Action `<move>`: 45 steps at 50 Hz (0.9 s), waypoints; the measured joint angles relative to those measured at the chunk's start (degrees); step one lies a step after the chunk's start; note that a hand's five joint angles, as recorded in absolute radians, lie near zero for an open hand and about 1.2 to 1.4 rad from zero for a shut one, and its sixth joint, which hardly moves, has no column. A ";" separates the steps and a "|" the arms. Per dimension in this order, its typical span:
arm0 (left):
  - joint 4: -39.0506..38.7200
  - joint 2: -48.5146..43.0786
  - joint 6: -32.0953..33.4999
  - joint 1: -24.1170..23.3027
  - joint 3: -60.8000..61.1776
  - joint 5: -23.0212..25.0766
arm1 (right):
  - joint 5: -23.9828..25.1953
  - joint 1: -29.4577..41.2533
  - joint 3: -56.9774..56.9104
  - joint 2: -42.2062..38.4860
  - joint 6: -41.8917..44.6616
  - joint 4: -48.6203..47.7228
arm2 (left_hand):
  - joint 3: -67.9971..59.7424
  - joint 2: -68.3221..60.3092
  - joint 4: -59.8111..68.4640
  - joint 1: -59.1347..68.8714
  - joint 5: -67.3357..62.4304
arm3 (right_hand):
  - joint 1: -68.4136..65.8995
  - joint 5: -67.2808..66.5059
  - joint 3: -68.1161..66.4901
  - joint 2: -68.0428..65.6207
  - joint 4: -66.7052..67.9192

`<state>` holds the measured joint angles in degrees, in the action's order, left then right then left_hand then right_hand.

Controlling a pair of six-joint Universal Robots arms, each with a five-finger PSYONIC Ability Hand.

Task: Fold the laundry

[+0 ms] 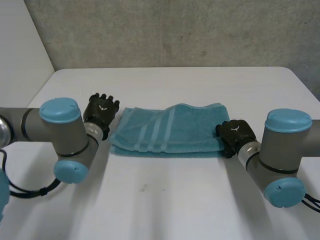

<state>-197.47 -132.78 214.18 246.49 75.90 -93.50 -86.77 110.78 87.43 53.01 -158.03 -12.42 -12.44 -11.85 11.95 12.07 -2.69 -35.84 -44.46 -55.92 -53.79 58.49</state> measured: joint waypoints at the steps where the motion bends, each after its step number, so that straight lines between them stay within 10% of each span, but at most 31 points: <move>1: 0.00 0.00 0.00 0.00 0.00 0.00 | 0.00 0.00 0.00 0.00 0.00 0.00 | 0.00 0.00 0.00 0.00 0.00 | 0.00 0.00 0.00 0.00 0.00; 17: 0.37 22.01 -4.72 -3.46 15.32 0.04 | -0.50 -0.96 -6.61 3.76 14.56 1.65 | 0.06 0.11 -0.05 -0.20 -0.01 | -10.27 -8.06 -11.56 -10.56 9.75; 33: 0.31 28.50 -9.14 -0.18 16.37 0.11 | 10.94 22.54 -34.47 -13.30 24.48 10.24 | 0.07 0.14 -0.19 -0.21 0.01 | -15.12 -7.79 -11.68 -11.38 8.97; 40: -0.03 28.15 -12.09 0.56 15.34 0.41 | 12.21 25.43 -35.58 -16.45 24.45 10.75 | 0.07 0.19 -0.19 -0.21 0.01 | 11.33 23.73 25.41 25.73 -29.18; 45: -0.09 26.95 -15.96 0.93 12.54 2.20 | 2.46 23.56 -33.37 -9.05 18.44 8.21 | 0.07 0.18 -0.19 -0.21 0.01 | 23.80 40.81 43.61 41.03 -45.05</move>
<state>-197.56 -105.83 198.23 247.42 88.44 -91.30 -84.31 134.34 54.05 43.96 -139.59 -4.20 -12.37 -11.67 11.76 11.86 -2.68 -12.03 -3.65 -12.31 -12.76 13.44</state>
